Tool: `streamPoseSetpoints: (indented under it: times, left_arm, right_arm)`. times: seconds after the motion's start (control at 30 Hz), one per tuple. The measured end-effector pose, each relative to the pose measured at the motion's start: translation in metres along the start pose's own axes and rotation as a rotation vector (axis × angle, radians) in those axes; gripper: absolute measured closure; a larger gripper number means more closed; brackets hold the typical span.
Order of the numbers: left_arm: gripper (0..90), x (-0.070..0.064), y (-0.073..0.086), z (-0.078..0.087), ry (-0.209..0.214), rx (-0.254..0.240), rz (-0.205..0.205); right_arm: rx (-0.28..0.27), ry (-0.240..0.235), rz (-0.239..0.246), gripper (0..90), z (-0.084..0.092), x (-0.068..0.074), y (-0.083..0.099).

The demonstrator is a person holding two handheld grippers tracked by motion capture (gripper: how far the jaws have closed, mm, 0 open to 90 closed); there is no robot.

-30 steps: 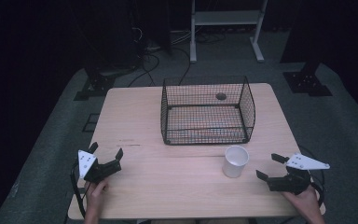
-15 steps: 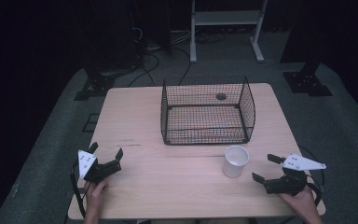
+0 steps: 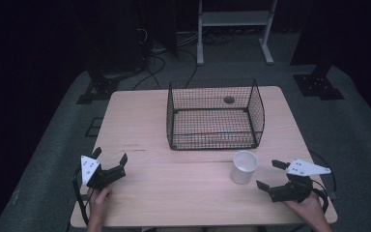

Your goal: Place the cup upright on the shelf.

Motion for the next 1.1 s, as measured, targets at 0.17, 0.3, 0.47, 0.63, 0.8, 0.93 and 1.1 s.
streamPoseSetpoints:
  times: [0.17,0.3,0.47,0.63,0.8,0.93,1.1]
  left_arm:
    - [0.0,0.0,0.0,0.0,-0.001,0.0,0.001]
    - [0.0,0.0,0.0,0.0,0.0,-0.001,0.001]
    - [0.0,0.0,0.0,0.0,0.0,-0.001,0.002]
    - [0.0,0.0,0.0,0.0,0.0,-0.001,0.001]
    - [0.0,0.0,0.0,0.0,0.001,-0.001,0.002]
    - [0.0,0.0,0.0,0.0,0.001,-0.001,0.003]
    - [0.0,0.0,0.0,0.0,0.001,-0.001,0.002]
  right_arm:
    - [0.016,-0.011,0.006,2.3,-0.008,0.003,-0.003]
    - [0.019,-0.016,0.006,2.3,-0.011,0.004,-0.004]
    - [0.033,-0.025,0.022,2.3,-0.017,0.006,-0.009]
    - [0.044,-0.041,0.033,2.3,-0.025,0.008,-0.014]
    - [0.06,-0.056,0.035,2.3,-0.036,0.009,-0.019]
    - [0.055,-0.073,0.037,2.3,-0.04,0.01,-0.022]
    - [0.06,-0.079,0.036,2.3,-0.047,0.01,-0.023]
Point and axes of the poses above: each handheld gripper's, and its own axes: z roughly backward along the jaws, y roughly out of its underside, x roughly to its left, the point moved 5 cm from there along -z, roughly forward along the jaws
